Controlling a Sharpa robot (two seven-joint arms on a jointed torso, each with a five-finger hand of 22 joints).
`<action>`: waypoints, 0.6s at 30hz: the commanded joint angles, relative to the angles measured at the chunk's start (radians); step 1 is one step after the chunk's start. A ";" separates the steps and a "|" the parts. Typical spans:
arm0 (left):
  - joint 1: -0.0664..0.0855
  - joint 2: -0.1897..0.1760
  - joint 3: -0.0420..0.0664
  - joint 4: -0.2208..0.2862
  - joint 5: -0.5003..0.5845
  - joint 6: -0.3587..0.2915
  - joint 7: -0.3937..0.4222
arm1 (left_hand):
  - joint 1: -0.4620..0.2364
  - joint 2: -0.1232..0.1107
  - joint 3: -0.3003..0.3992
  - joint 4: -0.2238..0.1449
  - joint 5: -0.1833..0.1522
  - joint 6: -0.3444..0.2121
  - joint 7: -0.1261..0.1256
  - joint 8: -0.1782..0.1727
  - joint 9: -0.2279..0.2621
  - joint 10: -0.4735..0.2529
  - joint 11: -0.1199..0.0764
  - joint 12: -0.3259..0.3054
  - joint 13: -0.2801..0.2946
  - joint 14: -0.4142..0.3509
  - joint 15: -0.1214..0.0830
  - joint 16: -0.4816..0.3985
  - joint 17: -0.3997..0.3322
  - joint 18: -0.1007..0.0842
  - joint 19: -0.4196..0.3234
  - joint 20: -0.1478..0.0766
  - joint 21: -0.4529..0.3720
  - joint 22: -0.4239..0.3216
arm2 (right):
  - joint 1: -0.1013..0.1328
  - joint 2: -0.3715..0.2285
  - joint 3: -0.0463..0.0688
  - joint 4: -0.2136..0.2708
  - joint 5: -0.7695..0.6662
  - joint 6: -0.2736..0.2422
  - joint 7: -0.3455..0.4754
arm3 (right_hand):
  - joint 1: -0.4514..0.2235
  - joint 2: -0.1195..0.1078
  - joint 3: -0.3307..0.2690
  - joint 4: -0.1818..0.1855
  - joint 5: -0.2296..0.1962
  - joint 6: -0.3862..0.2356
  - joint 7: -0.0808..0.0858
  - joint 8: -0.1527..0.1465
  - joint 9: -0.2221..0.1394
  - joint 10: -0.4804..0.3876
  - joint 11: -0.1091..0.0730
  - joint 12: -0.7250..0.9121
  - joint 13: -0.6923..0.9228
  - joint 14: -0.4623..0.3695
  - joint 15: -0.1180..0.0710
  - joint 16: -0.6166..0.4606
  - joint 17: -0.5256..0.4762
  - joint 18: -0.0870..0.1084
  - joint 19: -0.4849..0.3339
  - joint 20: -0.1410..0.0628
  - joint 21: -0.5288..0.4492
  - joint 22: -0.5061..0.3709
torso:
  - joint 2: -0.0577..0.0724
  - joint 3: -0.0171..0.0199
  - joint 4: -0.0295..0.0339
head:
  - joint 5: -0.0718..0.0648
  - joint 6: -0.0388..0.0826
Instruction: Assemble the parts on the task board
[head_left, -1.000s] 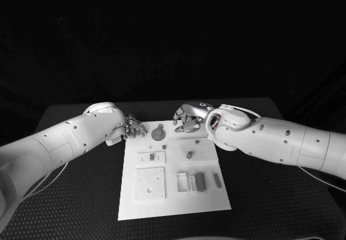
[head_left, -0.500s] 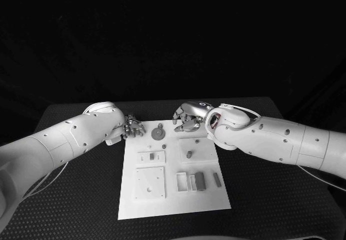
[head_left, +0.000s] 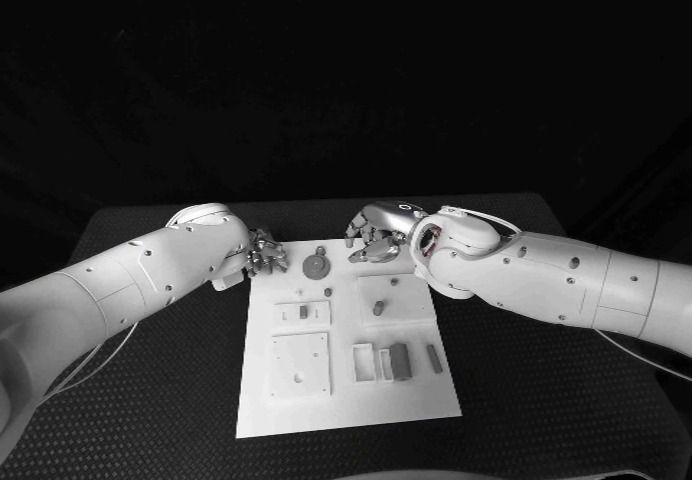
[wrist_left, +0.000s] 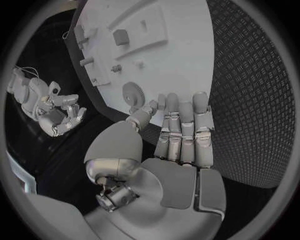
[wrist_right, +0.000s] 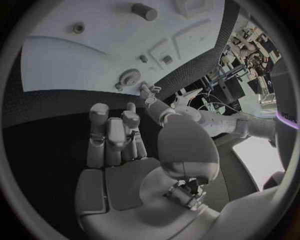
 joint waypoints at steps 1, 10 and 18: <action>0.000 -0.001 0.000 0.001 0.009 -0.016 0.006 | 0.020 0.009 0.010 -0.002 0.003 0.012 -0.003 0.011 0.007 0.009 -0.005 0.004 0.000 0.009 -0.007 0.008 0.001 0.021 0.011 -0.006 0.003 0.004 | 0.000 0.001 0.001 0.000 -0.002 0.009 0.004 | -0.009 -0.004 0.002 0.006 0.002 0.000 0.010 -0.006 0.001 0.000 0.006 -0.004 0.000 -0.005 0.001 -0.005 0.000 0.046 0.003 -0.007 -0.006 0.008 | 0.000 0.0001 0.0003 | -0.001 -0.001; 0.000 -0.006 0.000 0.004 0.029 -0.024 0.008 | 0.038 0.022 0.019 -0.012 0.005 0.052 -0.023 0.038 0.035 0.043 -0.023 0.020 0.008 0.035 -0.024 0.033 0.012 0.021 0.041 -0.020 0.024 0.026 | 0.000 0.000 0.001 -0.003 -0.001 0.008 0.004 | -0.010 -0.005 0.002 0.006 0.002 0.000 0.010 -0.006 0.002 0.000 0.006 -0.004 0.000 -0.006 0.001 -0.005 0.000 0.046 0.003 -0.007 -0.006 0.008 | 0.000 -0.0002 0.0009 | 0.001 -0.001; 0.001 -0.041 0.002 0.051 0.062 -0.017 -0.008 | 0.026 0.002 0.021 -0.006 0.091 0.092 -0.044 0.060 0.074 0.090 -0.045 0.037 0.019 0.072 -0.048 0.061 0.029 0.022 0.082 -0.041 0.052 0.048 | 0.000 -0.004 0.001 -0.005 0.000 0.006 0.004 | -0.010 -0.005 0.002 0.007 0.002 -0.001 0.010 -0.006 0.002 0.000 0.006 -0.004 0.000 -0.006 0.001 -0.006 -0.001 0.046 0.003 -0.007 -0.006 0.009 | -0.002 -0.0002 0.0025 | 0.005 0.001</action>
